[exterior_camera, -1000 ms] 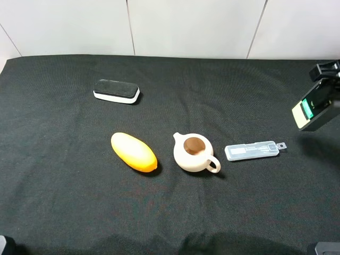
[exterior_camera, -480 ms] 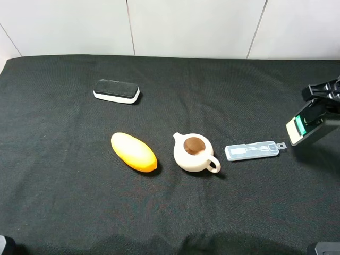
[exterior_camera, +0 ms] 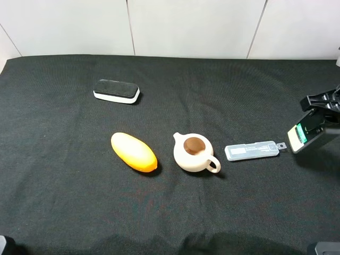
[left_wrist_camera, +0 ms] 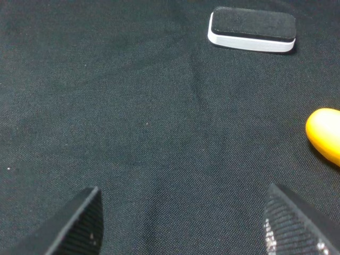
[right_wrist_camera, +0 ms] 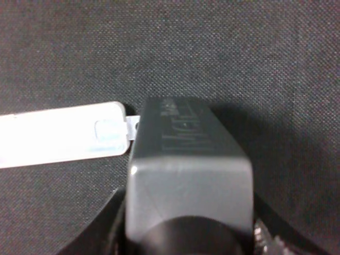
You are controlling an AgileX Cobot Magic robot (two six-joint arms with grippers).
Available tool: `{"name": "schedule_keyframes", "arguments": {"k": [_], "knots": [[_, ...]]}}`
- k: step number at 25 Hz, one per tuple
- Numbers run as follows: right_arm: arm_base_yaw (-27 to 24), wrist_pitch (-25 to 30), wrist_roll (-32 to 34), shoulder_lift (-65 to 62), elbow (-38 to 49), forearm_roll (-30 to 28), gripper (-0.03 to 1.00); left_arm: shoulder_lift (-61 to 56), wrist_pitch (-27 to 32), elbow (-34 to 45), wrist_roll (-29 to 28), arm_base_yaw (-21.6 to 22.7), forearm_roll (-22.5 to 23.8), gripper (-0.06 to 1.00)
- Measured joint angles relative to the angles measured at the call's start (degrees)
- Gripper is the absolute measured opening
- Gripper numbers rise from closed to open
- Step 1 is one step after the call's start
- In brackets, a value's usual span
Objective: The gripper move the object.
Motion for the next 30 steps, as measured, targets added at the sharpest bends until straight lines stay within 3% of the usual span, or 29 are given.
{"name": "schedule_keyframes", "arguments": {"k": [30], "knots": [[0.0, -5.64, 3.23, 4.26, 0.91, -4.61, 0.3, 0.0, 0.0, 0.0, 0.0, 0.0, 0.0, 0.68]]}}
